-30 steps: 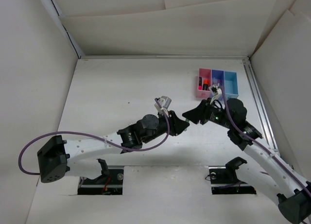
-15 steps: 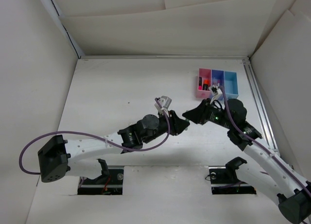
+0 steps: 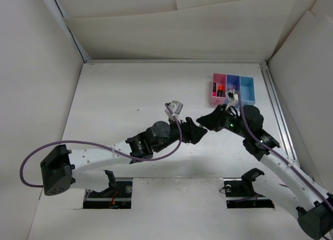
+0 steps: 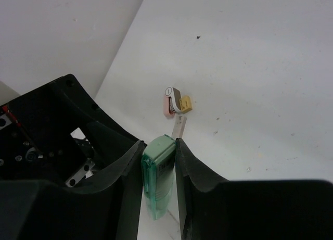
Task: Sort the stationery into containers
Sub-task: Place the stationery in the storage box.
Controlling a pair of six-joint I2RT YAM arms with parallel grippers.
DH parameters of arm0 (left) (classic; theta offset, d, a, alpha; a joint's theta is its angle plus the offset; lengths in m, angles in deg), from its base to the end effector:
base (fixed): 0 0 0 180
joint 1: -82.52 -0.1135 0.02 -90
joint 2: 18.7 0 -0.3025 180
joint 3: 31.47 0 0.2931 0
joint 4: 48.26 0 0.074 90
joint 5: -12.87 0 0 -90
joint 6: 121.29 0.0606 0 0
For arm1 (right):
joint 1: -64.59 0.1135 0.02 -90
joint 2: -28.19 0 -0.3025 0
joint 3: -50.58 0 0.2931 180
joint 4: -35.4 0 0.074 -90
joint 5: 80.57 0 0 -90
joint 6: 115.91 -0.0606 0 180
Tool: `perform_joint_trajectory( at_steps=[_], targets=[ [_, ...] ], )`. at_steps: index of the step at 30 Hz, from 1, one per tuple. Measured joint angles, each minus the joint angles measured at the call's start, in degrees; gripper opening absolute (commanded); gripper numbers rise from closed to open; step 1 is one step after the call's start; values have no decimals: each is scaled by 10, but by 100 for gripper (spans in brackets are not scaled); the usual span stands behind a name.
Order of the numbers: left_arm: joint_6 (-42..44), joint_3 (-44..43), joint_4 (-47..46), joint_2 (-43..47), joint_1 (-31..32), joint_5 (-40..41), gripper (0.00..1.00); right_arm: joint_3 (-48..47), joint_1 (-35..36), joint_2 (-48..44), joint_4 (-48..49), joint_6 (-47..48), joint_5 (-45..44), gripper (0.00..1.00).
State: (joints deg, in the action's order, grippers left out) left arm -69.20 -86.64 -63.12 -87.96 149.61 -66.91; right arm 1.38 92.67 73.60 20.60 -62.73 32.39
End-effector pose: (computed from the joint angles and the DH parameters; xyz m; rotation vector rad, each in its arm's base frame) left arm 0.1387 -0.3005 0.3268 0.2801 1.6897 -1.2787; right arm 0.1896 0.1279 0.3235 -0.1701 1.8938 1.1507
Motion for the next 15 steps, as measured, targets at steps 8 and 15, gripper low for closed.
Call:
perform_joint_trajectory(
  at_steps=[8, 15],
  targets=[
    [9, -3, 19, 15, 0, 5, 78, -8, -30, 28, -1, 10, -16, 13],
    [12, 1, 69, 88, 0, 33, 78, -55, -149, 92, 0, 45, -33, 13]
  ],
)
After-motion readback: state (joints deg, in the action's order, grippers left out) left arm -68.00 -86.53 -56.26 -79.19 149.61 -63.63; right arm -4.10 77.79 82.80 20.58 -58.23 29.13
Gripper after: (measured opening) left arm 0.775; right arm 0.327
